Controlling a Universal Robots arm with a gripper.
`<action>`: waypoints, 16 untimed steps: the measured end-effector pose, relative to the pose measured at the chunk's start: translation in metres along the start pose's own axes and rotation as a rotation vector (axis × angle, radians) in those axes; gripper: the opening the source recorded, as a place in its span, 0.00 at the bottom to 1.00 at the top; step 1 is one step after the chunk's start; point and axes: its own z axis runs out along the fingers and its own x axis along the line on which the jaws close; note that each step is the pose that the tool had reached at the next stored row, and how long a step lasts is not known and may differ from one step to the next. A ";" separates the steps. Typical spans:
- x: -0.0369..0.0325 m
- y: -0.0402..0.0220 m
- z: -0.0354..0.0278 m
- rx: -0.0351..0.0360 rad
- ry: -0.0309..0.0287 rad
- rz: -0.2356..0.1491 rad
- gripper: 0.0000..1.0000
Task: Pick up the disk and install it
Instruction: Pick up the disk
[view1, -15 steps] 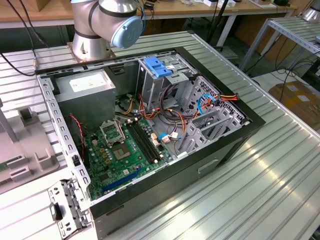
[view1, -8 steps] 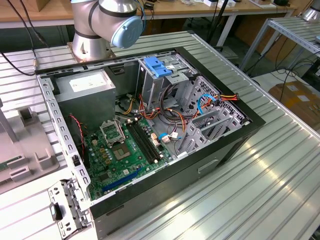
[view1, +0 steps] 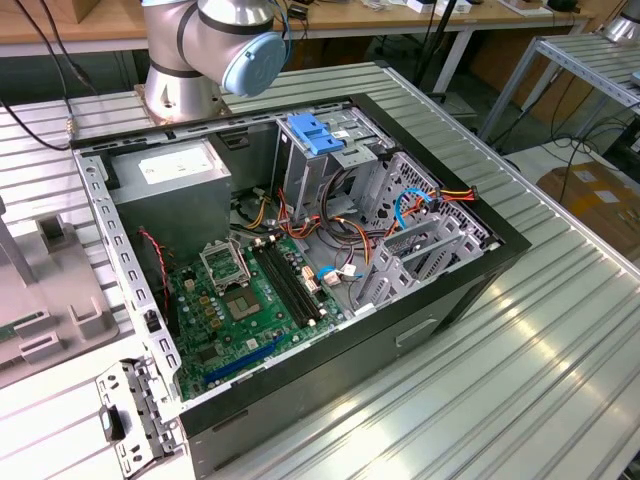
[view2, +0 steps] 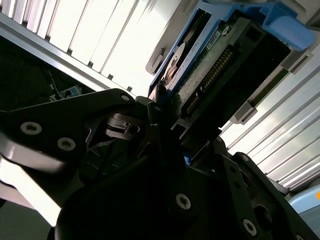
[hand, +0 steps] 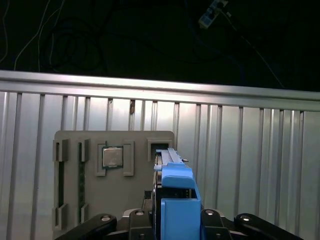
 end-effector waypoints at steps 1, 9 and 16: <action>-0.0001 0.0000 -0.0009 0.0000 0.0000 0.000 0.37; -0.0007 0.0002 -0.0059 -0.0001 0.0000 0.000 0.37; -0.0012 0.0004 -0.0108 -0.0001 0.0000 0.000 0.37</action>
